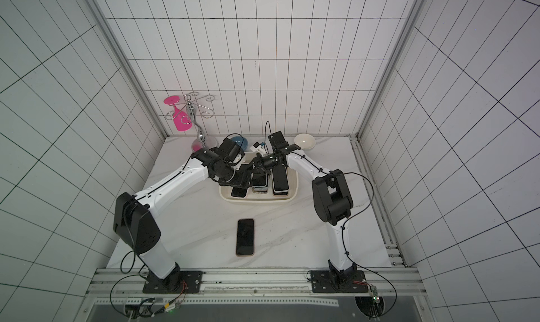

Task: Take the phone out of the storage box
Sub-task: Pick up the phone from the storage box, then place the phone at the center of the board.

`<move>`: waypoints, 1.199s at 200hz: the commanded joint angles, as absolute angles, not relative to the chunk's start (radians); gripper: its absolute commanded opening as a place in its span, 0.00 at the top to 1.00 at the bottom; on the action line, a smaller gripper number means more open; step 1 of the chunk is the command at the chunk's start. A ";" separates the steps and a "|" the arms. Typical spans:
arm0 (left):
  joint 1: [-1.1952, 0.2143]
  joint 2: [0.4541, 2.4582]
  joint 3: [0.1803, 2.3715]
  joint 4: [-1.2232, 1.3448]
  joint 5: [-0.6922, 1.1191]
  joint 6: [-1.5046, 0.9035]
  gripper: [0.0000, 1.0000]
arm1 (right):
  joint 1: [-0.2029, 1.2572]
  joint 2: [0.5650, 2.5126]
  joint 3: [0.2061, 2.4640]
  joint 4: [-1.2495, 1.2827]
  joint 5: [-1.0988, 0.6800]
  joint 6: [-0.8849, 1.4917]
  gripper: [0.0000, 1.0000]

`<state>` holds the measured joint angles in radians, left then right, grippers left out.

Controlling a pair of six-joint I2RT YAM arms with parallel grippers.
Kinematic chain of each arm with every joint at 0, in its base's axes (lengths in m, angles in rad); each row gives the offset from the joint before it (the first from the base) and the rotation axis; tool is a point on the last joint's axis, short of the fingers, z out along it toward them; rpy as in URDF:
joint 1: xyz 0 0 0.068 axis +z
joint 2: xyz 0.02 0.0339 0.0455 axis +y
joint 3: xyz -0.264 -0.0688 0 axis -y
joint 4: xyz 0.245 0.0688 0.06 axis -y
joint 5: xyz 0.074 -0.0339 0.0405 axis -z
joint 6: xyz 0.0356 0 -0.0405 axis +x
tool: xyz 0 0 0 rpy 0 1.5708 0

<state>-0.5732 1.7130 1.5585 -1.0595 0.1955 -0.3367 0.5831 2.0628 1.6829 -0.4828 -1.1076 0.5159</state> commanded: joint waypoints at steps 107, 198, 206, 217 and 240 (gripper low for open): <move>-0.436 1.519 1.532 -0.955 0.226 -0.394 0.02 | 0.586 1.518 1.036 -0.697 -0.865 0.284 1.00; -0.439 1.528 1.476 -0.936 0.184 -0.409 0.02 | 0.707 1.651 0.902 -0.441 -0.874 0.406 1.00; -0.439 1.529 1.475 -0.936 0.184 -0.410 0.02 | 0.710 1.660 0.902 -0.432 -0.876 0.409 1.00; -0.439 1.530 1.473 -0.936 0.183 -0.407 0.02 | 0.712 1.675 0.902 -0.423 -0.873 0.414 1.00; -0.439 1.533 1.468 -0.936 0.180 -0.401 0.02 | 0.712 1.699 0.896 -0.415 -0.870 0.411 1.00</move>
